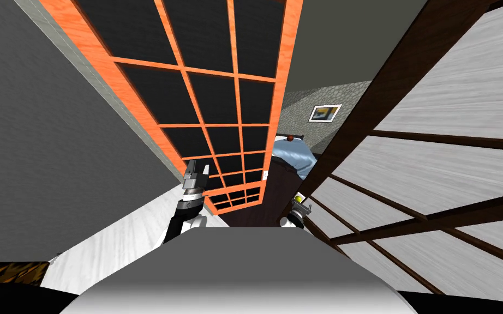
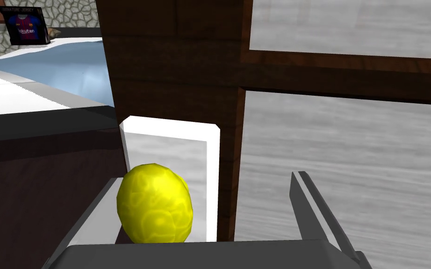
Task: Push the door open
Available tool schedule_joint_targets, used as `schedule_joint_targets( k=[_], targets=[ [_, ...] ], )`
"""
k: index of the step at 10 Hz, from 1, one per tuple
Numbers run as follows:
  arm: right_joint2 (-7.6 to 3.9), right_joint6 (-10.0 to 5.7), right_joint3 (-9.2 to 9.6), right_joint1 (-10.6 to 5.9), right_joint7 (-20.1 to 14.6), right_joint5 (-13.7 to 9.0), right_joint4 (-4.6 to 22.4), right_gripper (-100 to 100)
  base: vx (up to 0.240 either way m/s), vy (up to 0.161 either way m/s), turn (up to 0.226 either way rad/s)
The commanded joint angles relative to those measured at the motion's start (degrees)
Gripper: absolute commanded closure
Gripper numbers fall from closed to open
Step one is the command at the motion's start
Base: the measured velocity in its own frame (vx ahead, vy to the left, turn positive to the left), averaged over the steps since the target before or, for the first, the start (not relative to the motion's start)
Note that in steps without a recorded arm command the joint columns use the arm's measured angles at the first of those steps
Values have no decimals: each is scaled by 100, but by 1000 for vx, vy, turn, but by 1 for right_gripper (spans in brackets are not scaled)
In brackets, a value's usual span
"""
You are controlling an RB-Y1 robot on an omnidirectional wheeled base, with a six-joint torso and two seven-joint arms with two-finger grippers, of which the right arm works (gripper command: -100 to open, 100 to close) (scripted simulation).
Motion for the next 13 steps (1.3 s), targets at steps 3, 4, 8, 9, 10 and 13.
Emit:
schedule_joint_targets(
  k=[3,4,8,9,10,13],
  targets=[
    [-106,-257,-484,-115,107,-205,113,100,56,-62,134],
    [-106,-257,-484,-115,107,-205,113,100,45,-61,44],
    [-111,-374,-813,-202,171,-368,224,100,36,-42,105],
    [-111,-374,-813,-202,171,-368,224,100,12,-30,-14],
    [-111,-432,-974,-244,203,-448,279,100,19,-27,126],
    [-110,-489,-1133,-286,234,-527,311,100,34,-49,86]
  ],
)
